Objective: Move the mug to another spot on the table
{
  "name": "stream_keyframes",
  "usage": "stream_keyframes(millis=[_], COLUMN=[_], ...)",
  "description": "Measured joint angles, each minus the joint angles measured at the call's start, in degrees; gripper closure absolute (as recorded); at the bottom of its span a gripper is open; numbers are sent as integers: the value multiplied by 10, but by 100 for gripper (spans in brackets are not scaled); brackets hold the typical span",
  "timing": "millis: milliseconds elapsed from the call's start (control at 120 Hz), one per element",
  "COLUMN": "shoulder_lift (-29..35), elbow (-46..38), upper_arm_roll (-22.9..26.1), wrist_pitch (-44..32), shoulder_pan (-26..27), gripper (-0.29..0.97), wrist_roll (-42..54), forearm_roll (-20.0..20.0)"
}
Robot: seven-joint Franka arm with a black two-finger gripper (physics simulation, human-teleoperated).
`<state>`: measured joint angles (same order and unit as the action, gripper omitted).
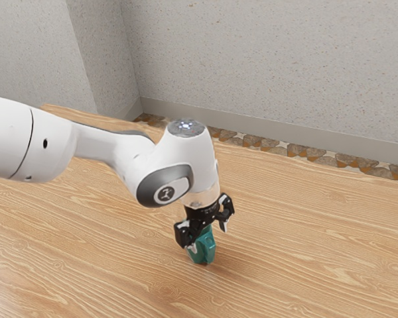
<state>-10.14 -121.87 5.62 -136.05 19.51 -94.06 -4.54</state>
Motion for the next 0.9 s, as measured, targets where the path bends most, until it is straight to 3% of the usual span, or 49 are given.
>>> stream_keyframes(millis=[325,900], shoulder_lift=[-25,-38], elbow=[1,-7], upper_arm_roll=[0,-1], wrist_pitch=[-22,-44], shoulder_pan=[4,-3], gripper=[2,2], wrist_roll=[-29,-52], forearm_roll=[-31,-36])
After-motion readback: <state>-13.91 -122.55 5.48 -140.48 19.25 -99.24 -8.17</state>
